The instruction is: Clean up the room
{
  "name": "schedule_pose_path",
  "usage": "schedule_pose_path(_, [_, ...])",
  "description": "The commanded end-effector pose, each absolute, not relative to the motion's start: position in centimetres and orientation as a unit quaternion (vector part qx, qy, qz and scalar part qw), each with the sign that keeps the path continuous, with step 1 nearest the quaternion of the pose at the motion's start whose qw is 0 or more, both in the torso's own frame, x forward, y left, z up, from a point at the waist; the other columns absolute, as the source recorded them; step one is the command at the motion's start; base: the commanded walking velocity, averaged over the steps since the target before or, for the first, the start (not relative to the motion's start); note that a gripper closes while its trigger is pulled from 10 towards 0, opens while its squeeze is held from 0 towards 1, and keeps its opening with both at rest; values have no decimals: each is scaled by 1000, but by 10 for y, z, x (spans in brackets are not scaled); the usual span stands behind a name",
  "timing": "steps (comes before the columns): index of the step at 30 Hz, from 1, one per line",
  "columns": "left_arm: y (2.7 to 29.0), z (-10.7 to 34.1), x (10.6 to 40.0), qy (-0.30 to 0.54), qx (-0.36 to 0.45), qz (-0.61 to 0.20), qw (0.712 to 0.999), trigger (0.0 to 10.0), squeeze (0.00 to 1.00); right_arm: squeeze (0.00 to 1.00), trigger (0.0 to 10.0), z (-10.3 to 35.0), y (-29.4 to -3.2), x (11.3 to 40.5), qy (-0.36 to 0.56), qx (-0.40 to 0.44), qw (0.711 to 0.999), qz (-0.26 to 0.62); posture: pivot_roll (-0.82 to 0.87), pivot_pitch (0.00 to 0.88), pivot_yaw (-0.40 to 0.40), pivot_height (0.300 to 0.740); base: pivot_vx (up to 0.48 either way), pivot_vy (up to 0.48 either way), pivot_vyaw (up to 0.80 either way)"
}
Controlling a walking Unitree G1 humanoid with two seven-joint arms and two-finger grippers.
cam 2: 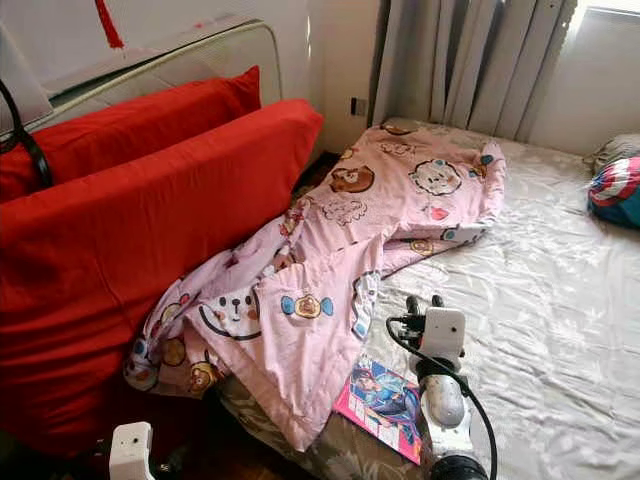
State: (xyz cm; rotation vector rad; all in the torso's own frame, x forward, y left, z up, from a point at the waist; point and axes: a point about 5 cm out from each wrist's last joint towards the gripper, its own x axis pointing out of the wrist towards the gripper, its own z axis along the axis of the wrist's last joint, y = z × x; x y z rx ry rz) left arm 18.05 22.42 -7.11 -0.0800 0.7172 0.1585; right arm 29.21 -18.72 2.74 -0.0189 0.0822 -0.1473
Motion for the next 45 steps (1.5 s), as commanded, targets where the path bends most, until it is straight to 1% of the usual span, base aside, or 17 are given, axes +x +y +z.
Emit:
schedule_pose_path(1, [227, -71, 179, 348, -39, 80, 933, 10000, 0, 0, 10000, 24, -186, 292, 57, -13, 995, -76, -39, 0, 0, 720, 0, 0, 0])
schedule_pose_path(3, [227, -69, 181, 341, -37, 80, 936, 10000, 0, 0, 10000, 26, -185, 292, 47, -11, 996, -70, -38, 2, 0, 705, 0, 0, 0])
schedule_pose_path(6, [228, -67, 183, 327, -30, 79, 941, 10000, 0, 0, 10000, 25, -183, 292, 49, -14, 997, -64, -37, 3, 0, 705, 0, 0, 0])
schedule_pose_path(10, [230, -60, 187, 290, -2, 89, 953, 10000, 0, 0, 10000, 25, -181, 292, 49, -10, 997, -59, -28, 12, 2, 705, 0, 0, 0])
schedule_pose_path(13, [230, -58, 188, 277, -6, 90, 957, 10000, 0, 0, 10000, 26, -180, 293, 48, -10, 997, -59, -28, 12, 2, 705, 0, 0, 0])
schedule_pose_path(14, [227, -33, 219, 188, 82, 78, 976, 10000, 0, 0, 10000, 27, -180, 293, 46, -9, 997, -59, -30, 12, 2, 705, 0, 0, 0])
schedule_pose_path(15, [211, 14, 272, 64, 100, 56, 991, 10000, 0, 0, 10000, 29, -180, 295, 41, -8, 997, -58, -33, 15, 3, 705, 0, 0, 0])
schedule_pose_path(16, [203, 35, 297, 45, 47, 48, 997, 10000, 0, 0, 10000, 31, -181, 297, 36, -7, 998, -58, -31, 17, 4, 705, 0, 0, 0])
schedule_pose_path(19, [203, 42, 304, 40, 35, 44, 998, 10000, 0, 0, 10000, 34, -182, 299, 32, -4, 998, -59, -30, 18, 5, 705, 0, 0, 0])
schedule_pose_path(20, [201, 51, 309, 15, 31, 41, 999, 10000, 0, 0, 10000, 36, -182, 301, 29, -3, 998, -59, -33, 17, 5, 705, 0, 0, 0])
schedule_pose_path(24, [200, 63, 312, -37, 35, 36, 998, 10000, 0, 0, 10000, 41, -183, 305, 19, 1, 998, -54, -34, 20, 8, 705, 0, 0, 0])
schedule_pose_path(27, [198, 61, 308, -48, 44, 39, 997, 10000, 0, 0, 10000, 43, -182, 306, 14, 6, 999, -51, -40, 20, 15, 705, 0, 0, 0])
schedule_pose_path(31, [198, 48, 296, -22, 47, 38, 998, 10000, 0, 0, 10000, 47, -182, 309, 2, 7, 999, -51, -52, 20, 17, 705, 0, 0, 0])
schedule_pose_path(37, [198, 42, 293, -13, 39, 39, 998, 10000, 0, 0, 10000, 46, -188, 310, 17, 0, 998, -65, -50, 23, 14, 705, 0, 0, 0])
schedule_pose_path(38, [198, 42, 293, -11, 33, 42, 998, 10000, 0, 0, 10000, 43, -189, 310, 34, -1, 997, -67, -50, 23, 14, 695, 0, 0, 0])
schedule_pose_path(41, [196, 40, 294, 1, 27, 36, 999, 10000, 0, 0, 10000, 40, -188, 307, 36, -11, 997, -65, -48, 24, 9, 675, 0, 0, 0])
schedule_pose_path(45, [193, 37, 294, 10, 23, 28, 999, 10000, 0, 0, 10000, 41, -188, 306, 28, 3, 997, -68, -47, 20, 8, 675, 0, 0, 0])
